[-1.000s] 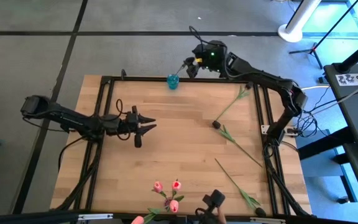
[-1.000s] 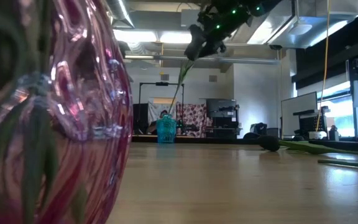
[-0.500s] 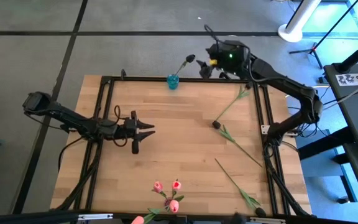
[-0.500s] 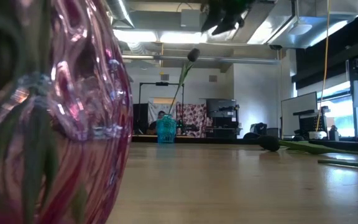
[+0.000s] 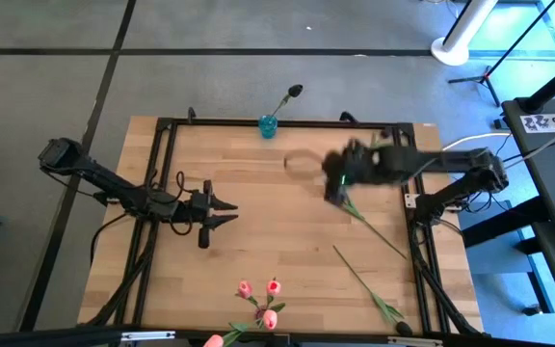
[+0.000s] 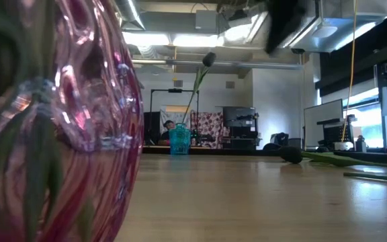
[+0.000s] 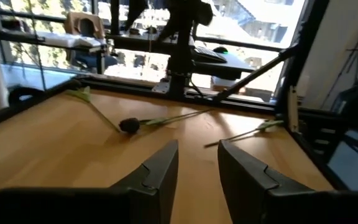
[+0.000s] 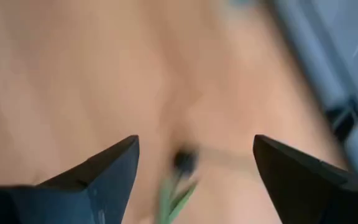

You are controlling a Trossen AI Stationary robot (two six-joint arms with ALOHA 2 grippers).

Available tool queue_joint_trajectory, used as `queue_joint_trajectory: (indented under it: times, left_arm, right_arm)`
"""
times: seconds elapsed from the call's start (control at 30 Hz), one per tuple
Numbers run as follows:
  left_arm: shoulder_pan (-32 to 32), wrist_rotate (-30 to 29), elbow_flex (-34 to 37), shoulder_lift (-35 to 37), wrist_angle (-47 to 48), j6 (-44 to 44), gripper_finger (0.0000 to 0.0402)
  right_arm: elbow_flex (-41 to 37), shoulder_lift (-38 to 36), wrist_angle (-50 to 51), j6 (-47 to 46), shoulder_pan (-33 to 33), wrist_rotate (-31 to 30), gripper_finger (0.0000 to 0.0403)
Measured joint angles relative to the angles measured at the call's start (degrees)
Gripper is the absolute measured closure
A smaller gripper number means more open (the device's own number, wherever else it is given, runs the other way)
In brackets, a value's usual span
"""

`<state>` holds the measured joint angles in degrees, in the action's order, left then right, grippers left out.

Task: Sort flowers into vase by color
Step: Put the middle black flower into the blue vase

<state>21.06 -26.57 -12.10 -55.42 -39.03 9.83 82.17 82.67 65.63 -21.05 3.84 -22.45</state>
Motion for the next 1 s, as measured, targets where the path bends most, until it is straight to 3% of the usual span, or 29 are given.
queue_joint_trajectory:
  times: [0.1,0.23,0.37,0.5,0.67,1.0]
  left_arm:
    - [1.82,0.00,0.00,0.00,-0.04,1.56,0.0291]
    - [3.79,0.04,0.00,0.00,-0.48,3.39,0.0292]
    - [4.67,0.05,0.00,0.00,-0.47,3.55,0.0292]
    - [4.61,-0.08,0.00,0.00,-0.46,3.54,0.0292]
    - [4.61,-0.36,0.00,0.00,-0.47,3.55,0.0292]
    - [4.59,-0.44,0.00,-0.02,-0.07,2.88,0.0292]
  right_arm:
    - [-8.41,-0.09,-0.84,-11.80,6.69,4.52,0.0088]
    - [-21.47,0.09,-12.90,-22.59,14.29,8.94,0.0088]
    - [-30.67,0.07,-18.96,-30.38,15.96,6.90,0.0088]
    - [-35.30,0.04,-15.68,-34.40,12.06,2.57,0.0088]
    - [-40.61,0.04,-20.24,-32.02,4.09,5.78,0.0109]
    - [-43.60,0.02,-27.43,-21.91,-7.25,9.08,0.0254]
